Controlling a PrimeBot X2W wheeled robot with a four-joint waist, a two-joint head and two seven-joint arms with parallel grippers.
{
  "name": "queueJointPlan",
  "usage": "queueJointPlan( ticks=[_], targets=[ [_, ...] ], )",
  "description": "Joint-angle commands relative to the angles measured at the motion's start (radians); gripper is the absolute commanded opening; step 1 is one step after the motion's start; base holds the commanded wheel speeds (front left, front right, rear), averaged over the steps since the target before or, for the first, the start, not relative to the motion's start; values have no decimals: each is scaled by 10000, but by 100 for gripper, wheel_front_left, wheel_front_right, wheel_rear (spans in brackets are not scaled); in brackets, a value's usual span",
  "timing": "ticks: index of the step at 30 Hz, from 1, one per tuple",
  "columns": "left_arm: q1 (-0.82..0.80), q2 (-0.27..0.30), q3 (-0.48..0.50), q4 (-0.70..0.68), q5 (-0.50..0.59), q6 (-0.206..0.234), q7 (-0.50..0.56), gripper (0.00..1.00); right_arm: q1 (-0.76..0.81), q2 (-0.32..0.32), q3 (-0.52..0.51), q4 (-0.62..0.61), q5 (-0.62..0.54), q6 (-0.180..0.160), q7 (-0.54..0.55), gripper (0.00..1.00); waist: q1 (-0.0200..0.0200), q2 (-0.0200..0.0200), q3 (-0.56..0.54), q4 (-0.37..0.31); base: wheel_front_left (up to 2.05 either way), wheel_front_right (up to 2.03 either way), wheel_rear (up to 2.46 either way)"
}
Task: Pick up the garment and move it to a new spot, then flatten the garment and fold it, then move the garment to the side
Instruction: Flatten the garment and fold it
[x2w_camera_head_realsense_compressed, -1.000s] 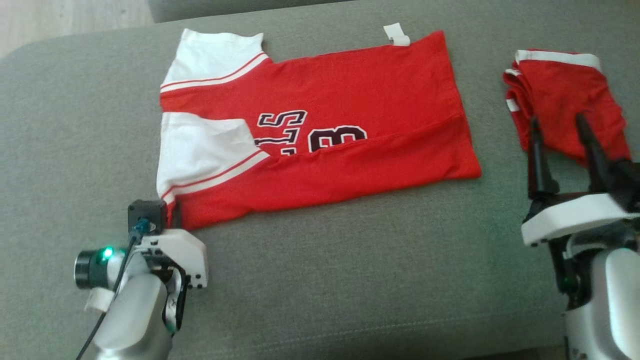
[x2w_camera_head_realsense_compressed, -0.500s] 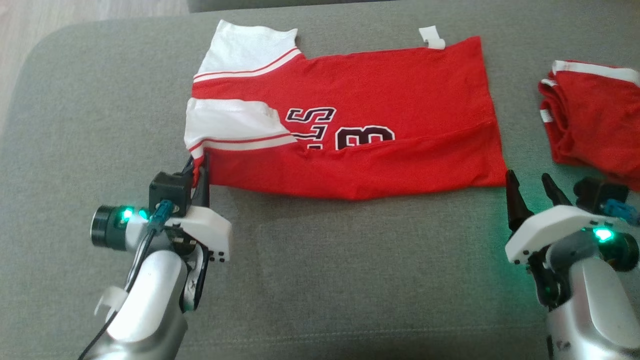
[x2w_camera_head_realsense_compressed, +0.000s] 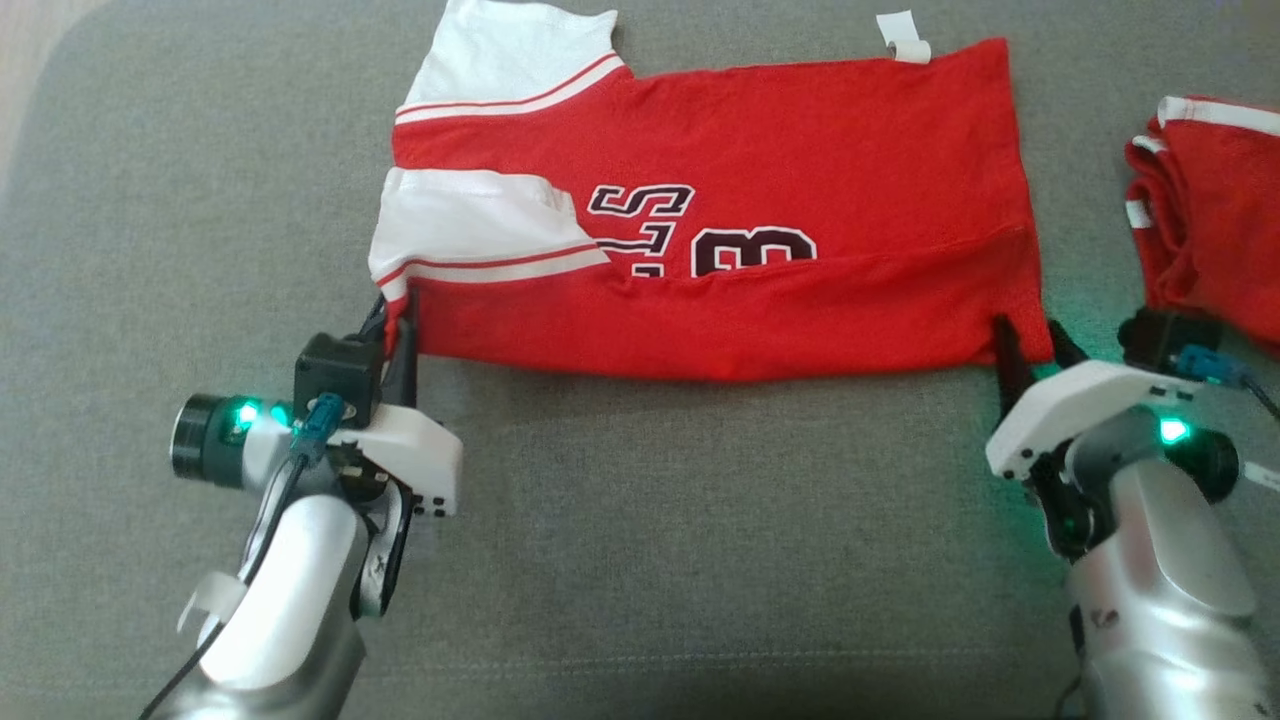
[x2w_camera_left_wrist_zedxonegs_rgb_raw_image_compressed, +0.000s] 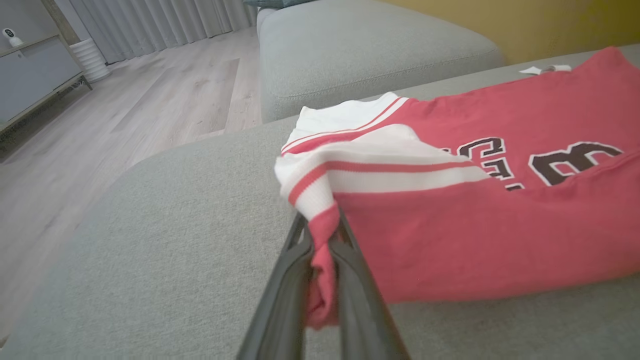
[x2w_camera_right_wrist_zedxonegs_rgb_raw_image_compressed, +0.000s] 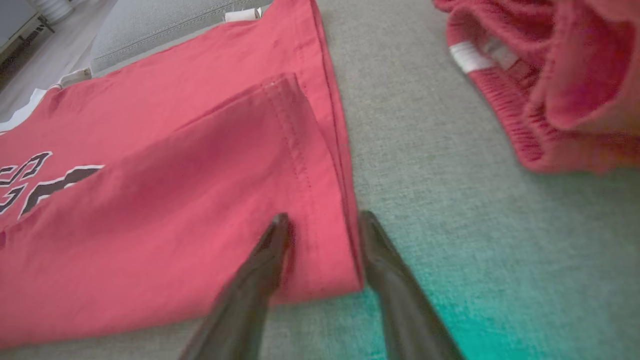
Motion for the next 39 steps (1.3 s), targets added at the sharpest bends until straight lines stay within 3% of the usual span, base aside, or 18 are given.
queueJointPlan(
  ticks=[1, 15, 21, 30, 35, 36, 37, 38, 39],
  targets=[
    [-315, 336, 408, -321, 39, 74, 39, 0, -311, 2, 349, -79, -101, 65, -117, 0, 0, 0, 52, -1, 0, 0, 0],
    [270, 821, 525, 13, -238, 80, 240, 0, 74, 2, 330, -423, 323, 65, -61, 0, 0, 0, -758, -205, 0, 0, 0],
    [978, 1053, 480, -449, -353, 160, 519, 0, 1029, 3, 186, -1767, 510, 65, 834, 0, 0, 0, -1415, -299, 0, 0, 0],
    [2729, 1448, 298, -1966, -683, 321, 1530, 0, 3095, 3, 591, -4593, 531, 65, 3084, 0, 0, 0, -2186, -714, 0, 0, 0],
    [3182, 1520, 268, -2390, -769, 474, 1748, 0, 3814, 3, 495, -5579, 516, 65, 3562, 0, 0, 0, -2179, -825, 0, 0, 0],
    [3190, 1500, 287, -2413, -785, 518, 1733, 5, 3876, 3, 459, -5673, 530, 65, 3588, 0, 0, 0, -2162, -837, 0, 0, 0],
    [3174, 1499, 306, -2413, -751, 590, 1706, 69, 3900, 3, 421, -5787, 506, 65, 3518, 75, 0, 0, -2136, -851, 0, 0, 0],
    [3136, 1497, 309, -2407, -706, 648, 1681, 100, 3906, 3, 371, -5860, 515, 65, 3458, 100, 0, 0, -2109, -859, 0, 0, 0],
    [3090, 1488, 319, -2391, -681, 693, 1660, 100, 3891, 3, 363, -5913, 521, 65, 3423, 100, 0, 0, -2084, -868, 0, 0, 0]
  ],
)
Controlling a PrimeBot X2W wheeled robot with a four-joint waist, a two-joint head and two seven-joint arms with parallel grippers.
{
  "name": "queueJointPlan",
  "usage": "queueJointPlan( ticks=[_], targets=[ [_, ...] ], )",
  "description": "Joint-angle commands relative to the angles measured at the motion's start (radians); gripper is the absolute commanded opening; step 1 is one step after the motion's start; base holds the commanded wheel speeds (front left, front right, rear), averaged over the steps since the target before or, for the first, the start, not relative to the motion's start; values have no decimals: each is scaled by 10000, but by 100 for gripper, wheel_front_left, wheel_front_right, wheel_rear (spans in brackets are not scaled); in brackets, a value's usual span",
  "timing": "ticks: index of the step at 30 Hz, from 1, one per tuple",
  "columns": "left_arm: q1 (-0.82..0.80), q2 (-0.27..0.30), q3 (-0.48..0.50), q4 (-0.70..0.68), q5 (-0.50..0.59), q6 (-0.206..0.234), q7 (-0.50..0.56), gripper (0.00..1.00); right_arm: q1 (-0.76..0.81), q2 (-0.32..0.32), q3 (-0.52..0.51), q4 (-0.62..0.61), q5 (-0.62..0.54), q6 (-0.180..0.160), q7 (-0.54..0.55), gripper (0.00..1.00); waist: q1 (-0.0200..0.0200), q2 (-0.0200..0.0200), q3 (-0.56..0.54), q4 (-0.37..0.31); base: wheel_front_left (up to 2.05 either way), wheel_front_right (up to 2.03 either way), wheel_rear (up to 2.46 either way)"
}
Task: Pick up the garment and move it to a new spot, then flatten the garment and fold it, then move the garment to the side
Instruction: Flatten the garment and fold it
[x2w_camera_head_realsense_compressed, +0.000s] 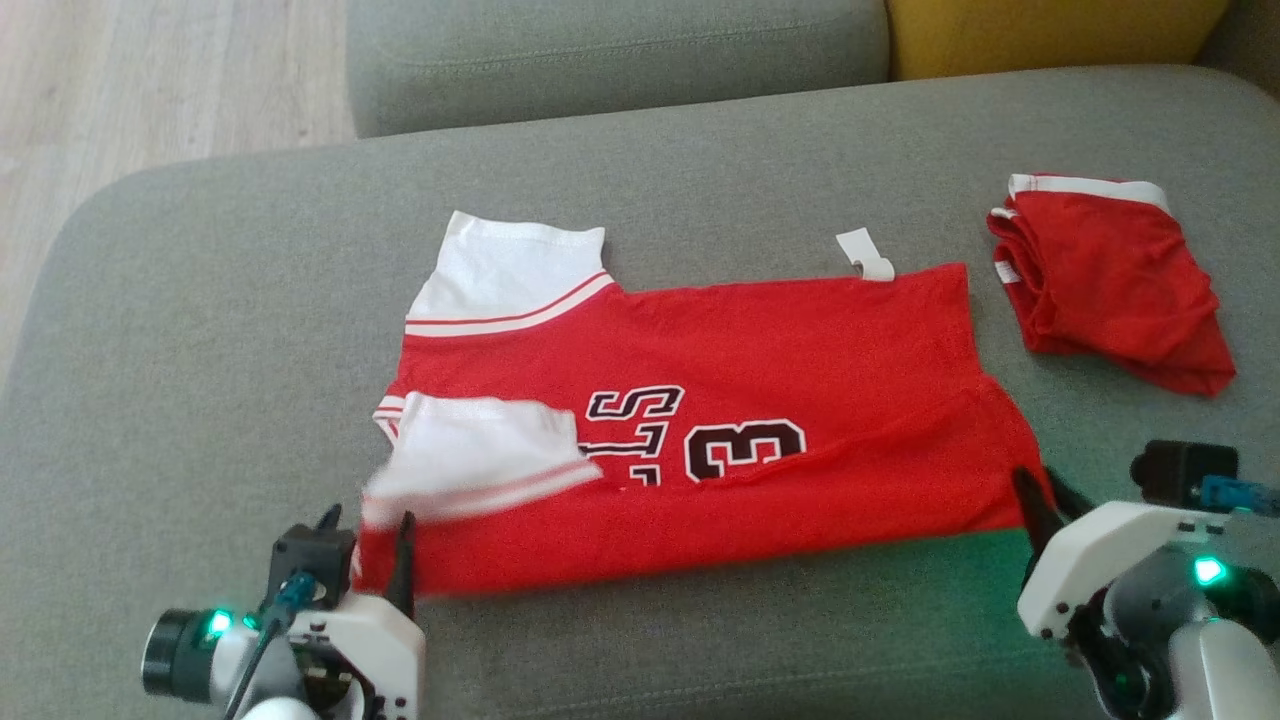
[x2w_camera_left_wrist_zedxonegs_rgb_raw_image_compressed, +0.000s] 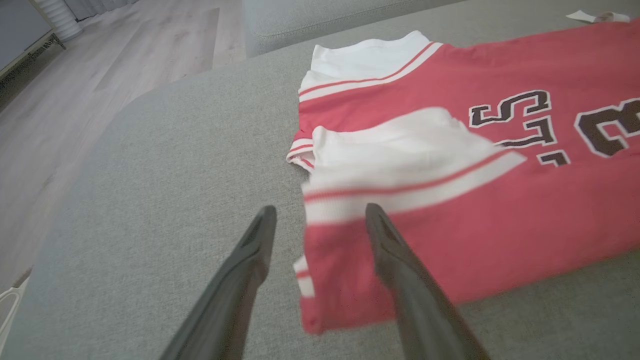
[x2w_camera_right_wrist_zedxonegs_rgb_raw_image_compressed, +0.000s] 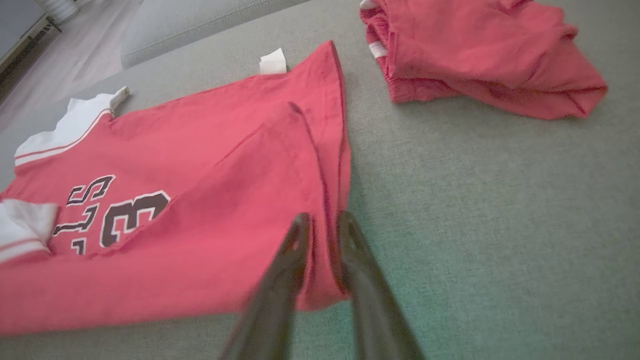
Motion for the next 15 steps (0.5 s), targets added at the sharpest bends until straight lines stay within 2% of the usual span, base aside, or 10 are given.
queueJointPlan(
  ticks=[1, 10, 15],
  targets=[
    [-582, 225, 454, -276, 55, 133, -107, 100, -429, -61, 158, -531, -7, 65, -196, 100, 0, 0, 56, -19, 0, 0, 0],
    [-1381, 171, 894, -382, 54, 362, -1032, 100, -1419, -60, -266, -936, -485, 65, -1666, 100, 0, 0, 398, -145, 0, 0, 0],
    [-2239, 255, 978, -443, 30, 69, -1303, 100, -2092, -60, -177, -913, -625, 65, -2456, 100, 0, 0, 701, -250, 0, 0, 0]
  ],
)
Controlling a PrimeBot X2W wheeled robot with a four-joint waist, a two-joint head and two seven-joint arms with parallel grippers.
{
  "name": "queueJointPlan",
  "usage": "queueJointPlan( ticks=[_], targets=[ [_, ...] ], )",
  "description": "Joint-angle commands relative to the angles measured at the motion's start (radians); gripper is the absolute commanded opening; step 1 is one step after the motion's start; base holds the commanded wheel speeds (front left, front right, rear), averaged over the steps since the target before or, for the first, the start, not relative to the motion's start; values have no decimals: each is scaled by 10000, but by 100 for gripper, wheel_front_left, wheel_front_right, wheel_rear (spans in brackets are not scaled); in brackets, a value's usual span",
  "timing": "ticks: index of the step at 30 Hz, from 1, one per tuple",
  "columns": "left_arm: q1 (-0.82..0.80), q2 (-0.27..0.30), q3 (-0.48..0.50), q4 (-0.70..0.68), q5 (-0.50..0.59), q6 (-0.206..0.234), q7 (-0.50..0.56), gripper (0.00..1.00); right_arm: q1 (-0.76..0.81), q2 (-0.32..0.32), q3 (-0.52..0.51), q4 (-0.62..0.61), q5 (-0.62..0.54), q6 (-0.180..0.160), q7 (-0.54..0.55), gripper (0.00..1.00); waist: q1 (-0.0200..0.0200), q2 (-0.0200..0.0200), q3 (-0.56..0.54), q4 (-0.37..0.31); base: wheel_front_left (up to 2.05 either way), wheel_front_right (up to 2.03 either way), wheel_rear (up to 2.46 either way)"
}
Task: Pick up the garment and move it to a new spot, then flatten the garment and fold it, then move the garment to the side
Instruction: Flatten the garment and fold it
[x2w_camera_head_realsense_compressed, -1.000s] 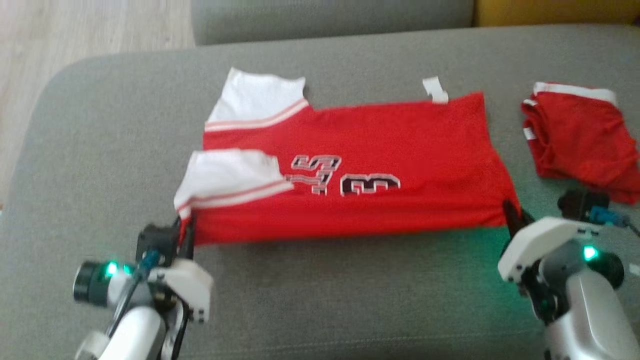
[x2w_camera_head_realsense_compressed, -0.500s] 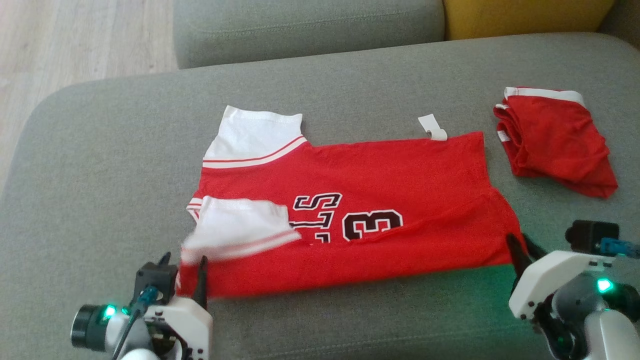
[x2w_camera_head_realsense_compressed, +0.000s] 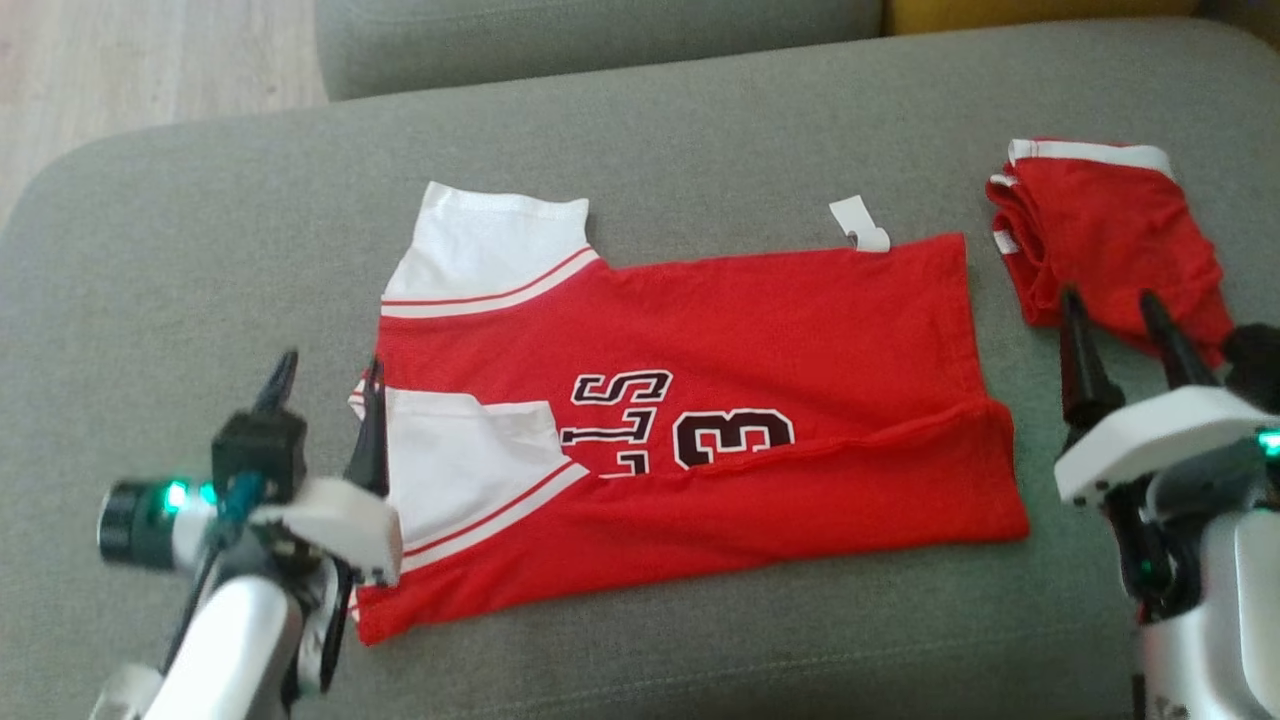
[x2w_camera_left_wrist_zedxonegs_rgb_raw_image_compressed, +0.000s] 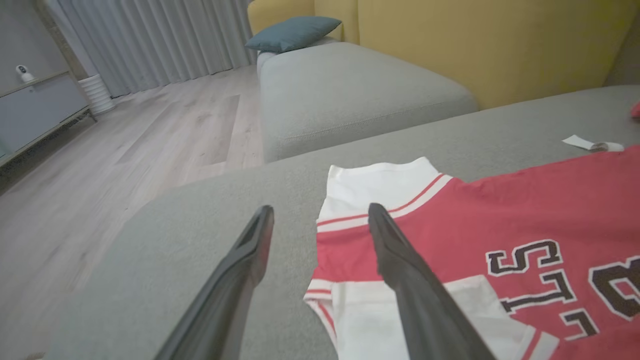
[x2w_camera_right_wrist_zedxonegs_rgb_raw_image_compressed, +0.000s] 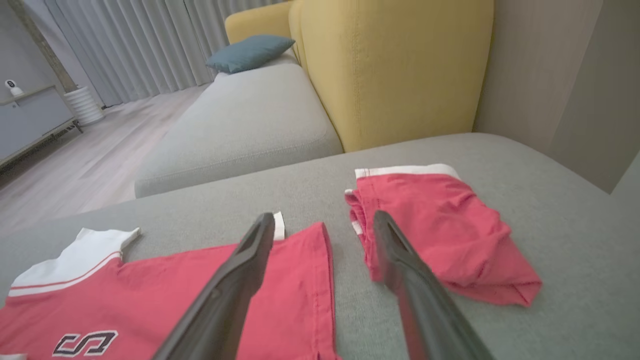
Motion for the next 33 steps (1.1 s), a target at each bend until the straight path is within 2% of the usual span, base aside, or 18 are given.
queueJointPlan(
  ticks=[1, 3, 6, 9, 14, 17, 22, 25, 33],
  targets=[
    [-951, 313, 485, -308, 24, -169, -57, 100, -639, -58, 292, -334, -68, 65, -298, 100, 0, 0, 180, -83, 0, 0, 0],
    [-1186, 367, 467, -270, 26, -285, 19, 100, -775, -58, 317, -287, -74, 65, -391, 100, 0, 0, 253, -114, 0, 0, 0],
    [-2038, 624, 299, -69, 48, -848, 469, 100, -1191, -58, 325, -149, 10, 65, -612, 100, 0, 0, 544, -199, 0, 0, 0],
    [-3052, 908, 95, 324, -77, -1667, 1210, 100, -1600, -58, 421, -48, -106, 65, -733, 100, 0, 0, 890, -302, 0, 0, 0],
    [-4767, 1311, -248, 1504, -611, -3397, 2676, 100, -2293, -58, 592, 71, -278, 65, -858, 100, 0, 0, 1441, -553, 0, 0, 0],
    [-5679, 1531, -382, 2334, -996, -3989, 3398, 100, -2662, -58, 731, 121, -292, 65, -917, 100, 0, 0, 1740, -766, 0, 0, 0],
    [-6822, 2134, -1137, 3421, -1415, -4287, 4250, 100, -3139, -58, 1073, 162, -244, 65, -1016, 100, 0, 0, 2226, -1173, 0, 0, 0],
    [-7605, 2530, -2131, 3802, -1996, -4301, 4273, 100, -3411, -58, 1289, 96, -151, 65, -1090, 100, 0, 0, 2659, -1421, 0, 0, 0],
    [-9026, 2870, -3066, 5085, -2459, -4305, 3834, 100, -3751, -58, 1705, -73, 17, 65, -1150, 100, 0, 0, 3411, -1902, 0, 0, 0]
  ],
)
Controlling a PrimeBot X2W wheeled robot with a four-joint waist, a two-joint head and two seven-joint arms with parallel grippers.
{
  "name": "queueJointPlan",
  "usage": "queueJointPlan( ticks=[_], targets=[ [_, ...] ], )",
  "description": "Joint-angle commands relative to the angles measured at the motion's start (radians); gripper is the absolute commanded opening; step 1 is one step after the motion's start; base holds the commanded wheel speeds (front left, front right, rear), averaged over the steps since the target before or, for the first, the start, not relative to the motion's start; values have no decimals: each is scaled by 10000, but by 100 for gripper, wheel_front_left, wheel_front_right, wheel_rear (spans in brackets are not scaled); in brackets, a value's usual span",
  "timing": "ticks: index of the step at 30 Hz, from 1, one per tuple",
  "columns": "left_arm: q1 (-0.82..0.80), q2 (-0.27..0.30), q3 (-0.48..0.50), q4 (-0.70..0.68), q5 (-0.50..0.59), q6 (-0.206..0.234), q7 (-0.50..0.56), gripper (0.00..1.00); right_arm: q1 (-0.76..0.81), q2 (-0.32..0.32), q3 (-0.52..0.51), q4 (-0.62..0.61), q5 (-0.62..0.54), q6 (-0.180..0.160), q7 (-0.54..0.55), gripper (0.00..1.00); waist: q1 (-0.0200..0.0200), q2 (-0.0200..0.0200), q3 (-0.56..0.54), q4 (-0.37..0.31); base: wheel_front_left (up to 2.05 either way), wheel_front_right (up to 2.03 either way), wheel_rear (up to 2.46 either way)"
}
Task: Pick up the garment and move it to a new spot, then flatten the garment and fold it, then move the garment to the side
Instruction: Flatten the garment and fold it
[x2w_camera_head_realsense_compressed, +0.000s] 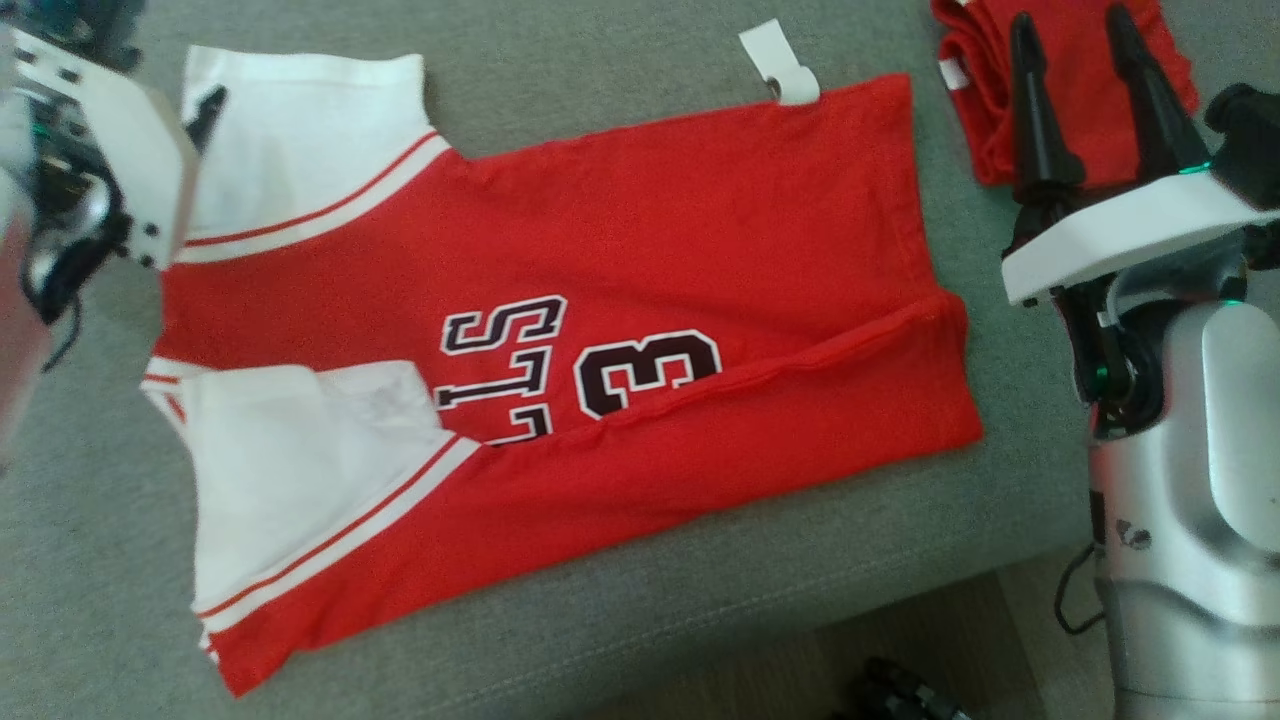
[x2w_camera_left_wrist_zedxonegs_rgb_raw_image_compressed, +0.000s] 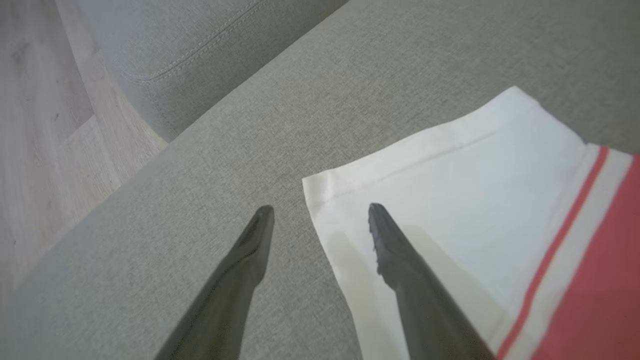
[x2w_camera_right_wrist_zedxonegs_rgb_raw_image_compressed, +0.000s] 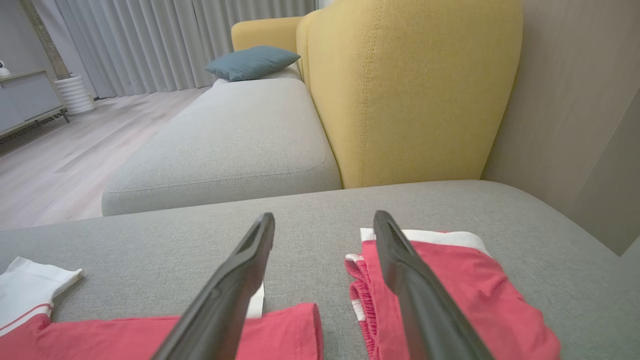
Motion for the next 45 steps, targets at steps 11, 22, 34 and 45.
queueJointPlan(
  ticks=[11, 22, 34, 45],
  targets=[
    [-1584, 533, -550, 1494, -43, 16, -495, 100, -220, -32, 387, -638, 266, 65, -177, 100, -1, 0, 637, -644, 0, 0, 0],
    [-1633, 163, -1000, 2074, -1585, 16, 398, 100, -142, -31, 246, -755, 309, 65, -192, 100, -1, 0, 664, -697, 0, 0, 0],
    [-2099, 66, -1227, 1870, -2032, 100, -1051, 0, -199, -31, -67, -654, 320, 65, -123, 100, -1, 0, 433, -69, 0, 0, 0],
    [-1845, -433, -1304, 661, -1582, 564, -3220, 0, -540, -187, -554, 637, 230, 65, 386, 100, -1, 0, -378, 1131, 0, 0, 0]
  ],
)
